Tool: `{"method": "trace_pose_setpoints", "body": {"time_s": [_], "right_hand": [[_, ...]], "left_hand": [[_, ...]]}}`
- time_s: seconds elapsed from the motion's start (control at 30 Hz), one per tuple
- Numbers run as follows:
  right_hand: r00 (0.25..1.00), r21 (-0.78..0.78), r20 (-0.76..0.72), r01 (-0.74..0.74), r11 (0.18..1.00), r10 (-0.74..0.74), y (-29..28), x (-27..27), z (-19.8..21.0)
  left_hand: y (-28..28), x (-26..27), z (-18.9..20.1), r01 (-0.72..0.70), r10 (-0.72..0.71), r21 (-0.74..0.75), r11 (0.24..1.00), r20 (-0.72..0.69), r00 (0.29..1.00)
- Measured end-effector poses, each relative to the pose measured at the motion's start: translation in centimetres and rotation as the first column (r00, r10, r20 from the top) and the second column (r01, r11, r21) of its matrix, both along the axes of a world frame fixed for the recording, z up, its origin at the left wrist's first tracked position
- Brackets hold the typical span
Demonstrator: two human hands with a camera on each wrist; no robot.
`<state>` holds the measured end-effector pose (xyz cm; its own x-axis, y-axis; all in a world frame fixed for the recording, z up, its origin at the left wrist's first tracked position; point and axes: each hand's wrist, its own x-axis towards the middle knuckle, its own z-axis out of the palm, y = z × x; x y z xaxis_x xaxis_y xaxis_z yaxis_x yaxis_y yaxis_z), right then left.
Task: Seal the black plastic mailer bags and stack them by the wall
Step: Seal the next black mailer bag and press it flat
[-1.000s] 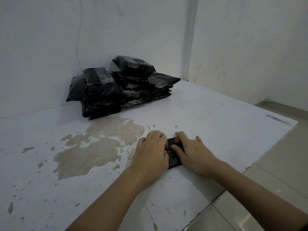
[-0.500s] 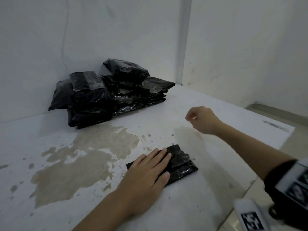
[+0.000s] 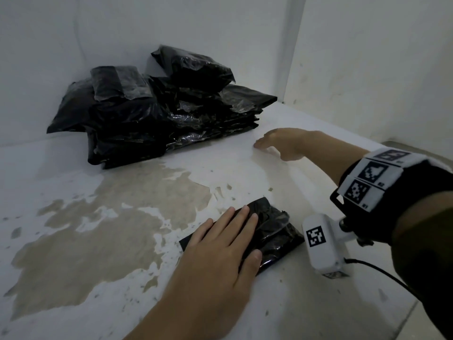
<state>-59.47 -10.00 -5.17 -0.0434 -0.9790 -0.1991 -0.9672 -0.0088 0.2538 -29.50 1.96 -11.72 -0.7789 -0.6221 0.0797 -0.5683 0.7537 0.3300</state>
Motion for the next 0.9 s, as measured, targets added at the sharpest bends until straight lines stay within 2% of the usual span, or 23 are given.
{"method": "trace_pose_setpoints", "body": {"time_s": [0.07,0.23,0.43,0.63,0.77,0.83,0.9], "right_hand": [[1.000,-0.052,-0.009,-0.024,0.998,0.024,-0.2,-0.1,0.0],[0.989,-0.109,-0.136,-0.076,0.991,0.061,-0.2,0.0,0.4],[0.961,-0.122,-0.248,-0.160,0.980,0.126,-0.3,-0.6,0.4],[0.855,-0.080,-0.465,-0.300,0.950,0.231,-1.7,-1.0,0.0],[0.805,-0.018,-0.549,-0.279,0.960,0.224,-1.2,-1.2,0.5],[0.806,-0.067,-0.542,-0.326,0.943,0.240,-0.4,-1.6,0.7],[0.771,-0.158,-0.577,-0.431,0.888,0.271,0.6,-1.9,1.2]], "left_hand": [[-0.2,-0.1,-0.6,-0.001,0.000,-0.044,0.999,-0.017,1.000],[-0.4,-0.3,-0.9,-0.010,0.005,-0.133,0.991,-0.038,0.999],[-0.6,-0.3,-1.3,0.001,-0.008,-0.147,0.989,-0.047,0.999],[-0.8,-0.4,-1.2,0.018,-0.023,-0.129,0.991,-0.034,0.999],[-0.9,-0.5,-1.3,0.011,-0.017,-0.153,0.988,-0.039,0.999],[-0.9,-0.4,-1.3,0.012,-0.018,-0.145,0.989,-0.041,0.999],[-0.9,-0.4,-1.4,0.014,-0.020,-0.131,0.991,-0.037,0.999]]}}
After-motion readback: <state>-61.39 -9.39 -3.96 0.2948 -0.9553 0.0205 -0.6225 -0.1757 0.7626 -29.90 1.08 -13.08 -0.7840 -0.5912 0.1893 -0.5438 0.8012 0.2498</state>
